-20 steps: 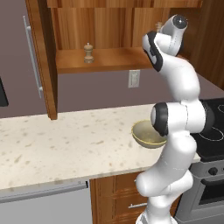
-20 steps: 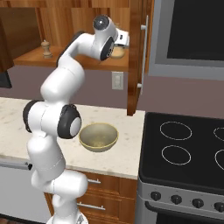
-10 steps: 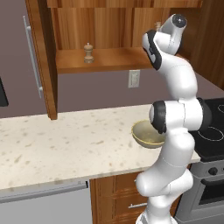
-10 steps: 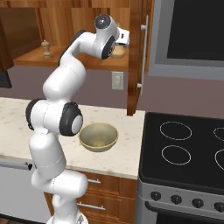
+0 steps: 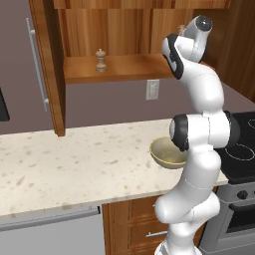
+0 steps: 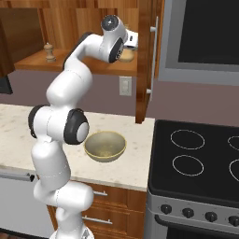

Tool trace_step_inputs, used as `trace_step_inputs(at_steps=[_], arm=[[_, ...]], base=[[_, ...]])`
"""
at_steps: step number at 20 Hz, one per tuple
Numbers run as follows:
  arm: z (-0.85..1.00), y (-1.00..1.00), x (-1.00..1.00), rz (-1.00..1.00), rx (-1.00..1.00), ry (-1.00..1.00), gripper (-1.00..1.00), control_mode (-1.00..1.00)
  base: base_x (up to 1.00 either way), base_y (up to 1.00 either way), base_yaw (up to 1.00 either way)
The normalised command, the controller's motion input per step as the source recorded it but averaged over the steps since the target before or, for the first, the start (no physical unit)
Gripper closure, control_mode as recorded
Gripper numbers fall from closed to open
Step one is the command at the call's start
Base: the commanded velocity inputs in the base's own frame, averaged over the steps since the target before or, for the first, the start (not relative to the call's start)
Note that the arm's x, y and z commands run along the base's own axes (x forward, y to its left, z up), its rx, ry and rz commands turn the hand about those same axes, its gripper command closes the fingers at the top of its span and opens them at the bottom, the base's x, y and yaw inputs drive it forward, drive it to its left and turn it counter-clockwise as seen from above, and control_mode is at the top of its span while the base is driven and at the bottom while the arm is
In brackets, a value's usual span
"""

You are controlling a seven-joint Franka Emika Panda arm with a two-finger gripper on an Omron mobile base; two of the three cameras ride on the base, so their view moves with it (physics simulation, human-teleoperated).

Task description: Retrieve the bottle and the shaker from the cabinet and place them next to the mixing bowl on the counter. Then add garlic from the fridge to the mixing bowl.

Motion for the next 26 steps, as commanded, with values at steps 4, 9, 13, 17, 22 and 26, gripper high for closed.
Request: trace_step_inputs(at_steps=[4, 9, 13, 17, 22, 26], arm=[[-0.05, 0.00, 0.02, -0.08, -0.03, 0.00, -1.00, -1.00], [-0.07, 0.00, 0.02, -0.10, -0.03, 0.00, -1.00, -1.00], [-0.11, 0.00, 0.06, -0.09, -0.01, 0.00, -1.00, -1.00], [-0.07, 0.00, 0.09, -0.05, 0.00, 0.00, -1.00, -1.00], [-0.03, 0.00, 0.12, 0.00, 0.00, 0.00, -1.00, -1.00], [0.00, 0.00, 0.00, 0.00, 0.00, 0.00, -1.00, -1.00]], base=[[0.00, 0.00, 0.00], [0.00, 0.00, 0.00], [0.00, 0.00, 0.00], [0.00, 0.00, 0.00], [0.00, 0.00, 0.00], [0.00, 0.00, 0.00]])
